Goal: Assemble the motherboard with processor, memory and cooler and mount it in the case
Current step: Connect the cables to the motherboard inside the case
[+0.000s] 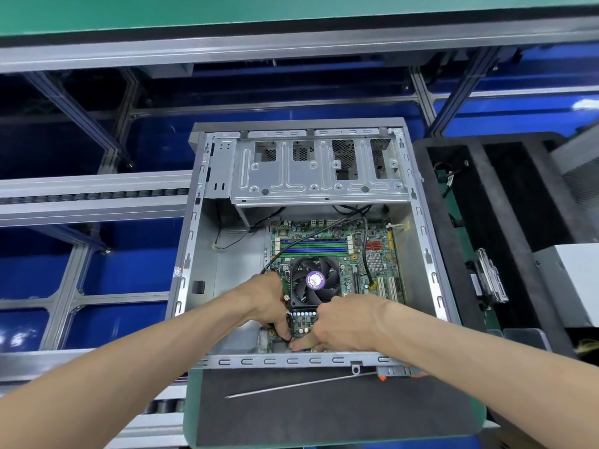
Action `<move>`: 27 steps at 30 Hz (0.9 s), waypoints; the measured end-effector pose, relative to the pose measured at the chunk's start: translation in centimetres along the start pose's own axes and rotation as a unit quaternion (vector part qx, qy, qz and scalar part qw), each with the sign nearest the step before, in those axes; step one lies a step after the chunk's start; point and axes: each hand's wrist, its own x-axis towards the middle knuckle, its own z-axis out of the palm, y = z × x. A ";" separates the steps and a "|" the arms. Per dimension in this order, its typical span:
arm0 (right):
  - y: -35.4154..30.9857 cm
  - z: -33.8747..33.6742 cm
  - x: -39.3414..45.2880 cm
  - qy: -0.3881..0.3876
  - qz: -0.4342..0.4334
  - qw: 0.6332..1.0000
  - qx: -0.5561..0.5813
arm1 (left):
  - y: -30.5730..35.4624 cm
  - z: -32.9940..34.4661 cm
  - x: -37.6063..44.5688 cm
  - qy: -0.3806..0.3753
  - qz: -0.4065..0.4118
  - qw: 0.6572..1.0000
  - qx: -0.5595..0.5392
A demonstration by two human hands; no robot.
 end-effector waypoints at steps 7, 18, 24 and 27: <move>0.2 0.4 0.5 -0.002 0.004 0.999 0.040 | 0.3 0.0 -0.4 0.003 0.000 1.000 0.004; 3.1 -0.4 -2.5 0.270 0.188 0.824 0.462 | -1.9 -4.1 -1.9 0.145 -0.008 0.988 -0.057; 3.7 -0.4 -1.3 0.425 0.387 0.660 0.483 | -1.0 -4.6 -0.4 0.248 0.078 0.954 -0.148; 2.9 0.0 -1.3 0.452 0.469 0.640 0.407 | -0.1 -3.8 1.2 0.226 0.123 0.953 -0.157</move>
